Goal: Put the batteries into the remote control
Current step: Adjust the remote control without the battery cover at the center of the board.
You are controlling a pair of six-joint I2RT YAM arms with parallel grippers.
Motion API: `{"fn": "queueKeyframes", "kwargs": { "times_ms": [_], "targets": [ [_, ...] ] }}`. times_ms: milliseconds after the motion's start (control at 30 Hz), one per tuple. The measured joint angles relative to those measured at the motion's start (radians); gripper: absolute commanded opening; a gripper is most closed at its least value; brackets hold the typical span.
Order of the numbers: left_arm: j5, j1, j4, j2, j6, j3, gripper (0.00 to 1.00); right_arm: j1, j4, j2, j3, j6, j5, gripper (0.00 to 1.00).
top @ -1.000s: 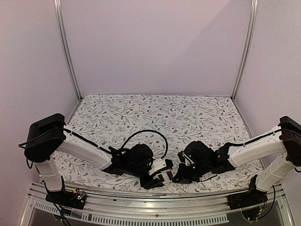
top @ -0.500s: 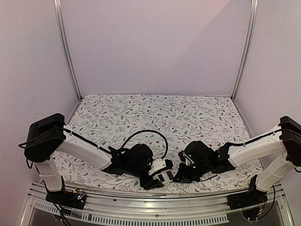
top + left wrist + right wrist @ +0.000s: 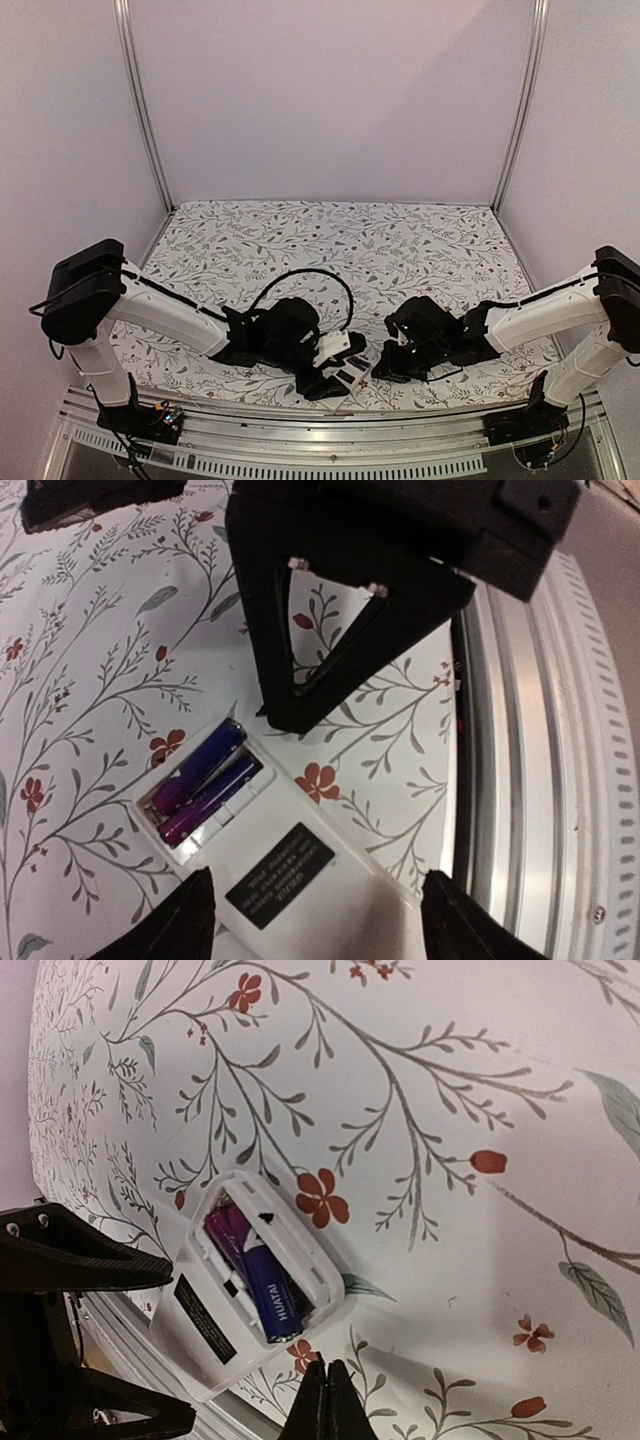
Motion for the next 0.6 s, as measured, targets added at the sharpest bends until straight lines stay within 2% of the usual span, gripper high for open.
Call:
{"fn": "queueKeyframes", "kwargs": {
  "times_ms": [133, 333, 600],
  "targets": [
    [0.003, 0.003, 0.017, 0.032, -0.005, 0.012, 0.65, 0.000, 0.006, 0.002, 0.003, -0.007, 0.000, 0.00],
    [0.005, 0.010, 0.024, 0.041, -0.026, 0.024, 0.64, 0.000, 0.006, 0.002, 0.011, -0.015, 0.000, 0.00],
    [0.000, 0.022, -0.008, -0.024, -0.041, 0.002, 0.61, -0.001, -0.023, -0.038, 0.013, -0.013, 0.019, 0.05]
  ]
}}
